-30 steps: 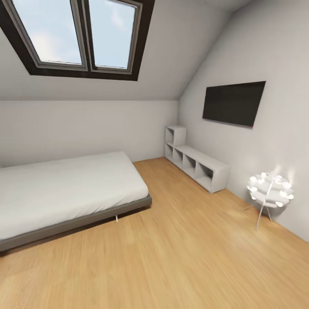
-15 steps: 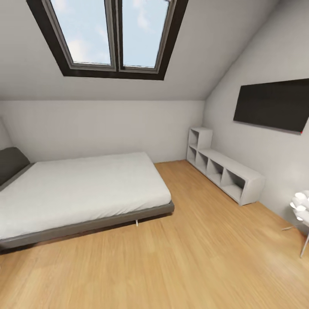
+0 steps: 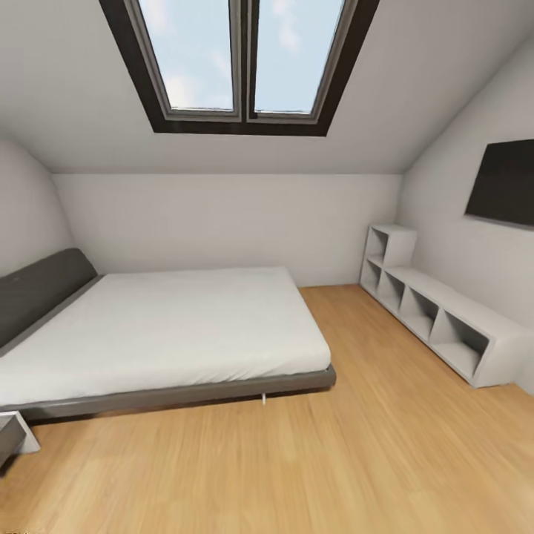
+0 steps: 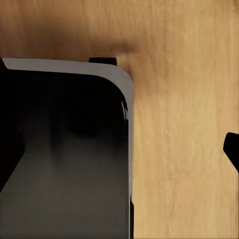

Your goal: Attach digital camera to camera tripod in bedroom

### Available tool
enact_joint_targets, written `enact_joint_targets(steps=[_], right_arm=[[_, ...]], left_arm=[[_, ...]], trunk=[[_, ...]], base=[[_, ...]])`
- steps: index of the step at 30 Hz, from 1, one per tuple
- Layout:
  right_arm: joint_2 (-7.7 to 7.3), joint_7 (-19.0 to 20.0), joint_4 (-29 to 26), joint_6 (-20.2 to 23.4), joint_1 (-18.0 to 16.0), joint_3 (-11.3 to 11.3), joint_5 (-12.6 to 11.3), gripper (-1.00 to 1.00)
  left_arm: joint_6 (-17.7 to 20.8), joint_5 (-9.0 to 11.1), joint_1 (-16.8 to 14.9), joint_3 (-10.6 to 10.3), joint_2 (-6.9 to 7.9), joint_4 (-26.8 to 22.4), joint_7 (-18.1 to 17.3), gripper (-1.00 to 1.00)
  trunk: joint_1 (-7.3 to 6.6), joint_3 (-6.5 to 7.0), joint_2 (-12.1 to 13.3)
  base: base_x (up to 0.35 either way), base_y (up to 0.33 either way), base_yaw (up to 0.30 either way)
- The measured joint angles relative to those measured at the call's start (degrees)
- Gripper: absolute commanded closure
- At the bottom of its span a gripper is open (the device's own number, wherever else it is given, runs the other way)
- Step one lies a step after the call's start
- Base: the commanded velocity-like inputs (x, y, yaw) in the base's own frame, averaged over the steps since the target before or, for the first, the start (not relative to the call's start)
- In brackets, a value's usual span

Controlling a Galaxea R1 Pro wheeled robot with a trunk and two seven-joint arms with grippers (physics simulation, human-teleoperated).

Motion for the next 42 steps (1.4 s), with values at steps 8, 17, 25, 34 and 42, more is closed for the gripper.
enact_joint_targets(steps=[8,17,25,34,42], right_arm=[[0.03,0.0,0.0,0.0,0.0,0.0,0.0,-1.00],[-0.02,0.0,0.0,0.0,0.0,0.0,0.0,-1.00],[0.02,0.0,0.0,0.0,0.0,-0.1,0.0,-1.00],[-0.01,0.0,0.0,0.0,0.0,-0.3,0.0,-1.00],[0.01,0.0,0.0,0.0,0.0,-0.4,0.0,-1.00]], left_arm=[[0.0,0.0,0.0,0.0,-0.02,0.0,0.0,-1.00],[0.0,0.0,0.0,0.0,0.05,0.0,0.0,-1.00],[0.0,0.0,0.0,0.0,0.04,0.0,0.0,-1.00],[0.0,0.0,0.0,0.0,0.02,0.0,0.0,-1.00],[0.0,0.0,0.0,0.0,-0.01,0.0,0.0,-1.00]], trunk=[[0.00,0.00,0.0],[0.00,0.00,0.0],[0.00,0.00,0.0],[0.01,0.00,0.0],[0.00,0.00,0.0]], base=[[0.312,0.000,0.295],[0.311,0.000,0.295],[0.307,0.000,0.294],[0.278,0.003,0.294],[0.248,0.086,0.294]])
